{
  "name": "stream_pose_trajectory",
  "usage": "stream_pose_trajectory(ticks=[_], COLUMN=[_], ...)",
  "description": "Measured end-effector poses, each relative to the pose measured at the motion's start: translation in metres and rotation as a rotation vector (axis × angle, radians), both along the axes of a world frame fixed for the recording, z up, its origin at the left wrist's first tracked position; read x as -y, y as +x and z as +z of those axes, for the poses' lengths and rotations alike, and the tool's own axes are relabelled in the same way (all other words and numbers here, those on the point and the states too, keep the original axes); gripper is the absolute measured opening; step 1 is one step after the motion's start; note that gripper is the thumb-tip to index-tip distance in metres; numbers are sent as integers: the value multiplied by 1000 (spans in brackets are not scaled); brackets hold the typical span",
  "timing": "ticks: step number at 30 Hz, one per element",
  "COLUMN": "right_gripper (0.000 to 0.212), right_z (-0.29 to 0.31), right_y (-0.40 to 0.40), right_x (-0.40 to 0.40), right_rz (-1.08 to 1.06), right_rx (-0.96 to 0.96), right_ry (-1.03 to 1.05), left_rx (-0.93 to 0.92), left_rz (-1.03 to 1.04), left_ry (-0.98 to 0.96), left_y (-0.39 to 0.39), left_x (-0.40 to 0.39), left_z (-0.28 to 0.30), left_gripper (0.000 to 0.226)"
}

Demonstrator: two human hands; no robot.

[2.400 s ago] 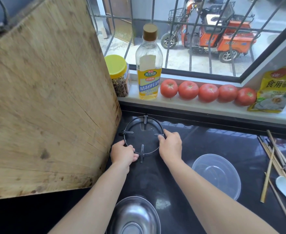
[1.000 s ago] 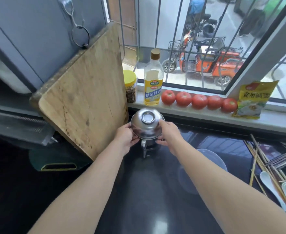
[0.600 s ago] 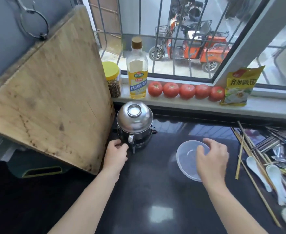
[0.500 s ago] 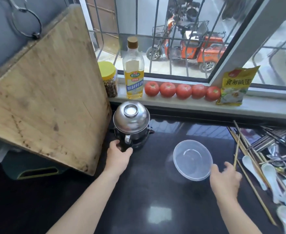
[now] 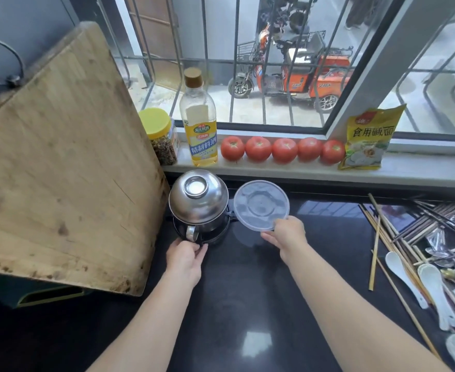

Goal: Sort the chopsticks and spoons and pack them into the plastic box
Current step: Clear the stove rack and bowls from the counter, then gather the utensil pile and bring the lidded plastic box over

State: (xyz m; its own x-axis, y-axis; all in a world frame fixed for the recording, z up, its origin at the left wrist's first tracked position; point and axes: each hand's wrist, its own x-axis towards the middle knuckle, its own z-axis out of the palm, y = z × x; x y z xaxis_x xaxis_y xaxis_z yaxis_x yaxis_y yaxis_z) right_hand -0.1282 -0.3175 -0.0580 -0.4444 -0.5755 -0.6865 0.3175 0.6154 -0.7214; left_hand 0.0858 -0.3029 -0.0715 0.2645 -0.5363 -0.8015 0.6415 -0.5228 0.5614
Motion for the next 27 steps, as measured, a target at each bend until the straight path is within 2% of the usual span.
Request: stream_pose_trajectory(ticks=[5,10,13,16,21,24,27], right_gripper=[31,57,49,32,17,17,18], right_z=[-4,-2,-1,0,31,49,52], right_y=[9,-2,-15,-31,-82,-137,-190], right_x=[4,-43,-97,-164,-247,-286,-328], right_rz=[28,109,97,-4,-184,-237,-197], right_rx=[57,139,96,89,44,-83,-276], right_ry=[-38,-70,-37,27,46,6,43], left_rx=[7,134,230,196,154,186,193], left_rz=[58,-161,-277,-408,-809,-933,-1020], left_ry=[-46,-15,36,75,-3,-95,-149], left_y=[0,4,7,-6,-72,-122,-165], left_x=[-6,-30,-54,-85,-125,-150,-184], left_z=[5,11,12,18,38,58,66], left_gripper=[61,68,47,21,19,19,21])
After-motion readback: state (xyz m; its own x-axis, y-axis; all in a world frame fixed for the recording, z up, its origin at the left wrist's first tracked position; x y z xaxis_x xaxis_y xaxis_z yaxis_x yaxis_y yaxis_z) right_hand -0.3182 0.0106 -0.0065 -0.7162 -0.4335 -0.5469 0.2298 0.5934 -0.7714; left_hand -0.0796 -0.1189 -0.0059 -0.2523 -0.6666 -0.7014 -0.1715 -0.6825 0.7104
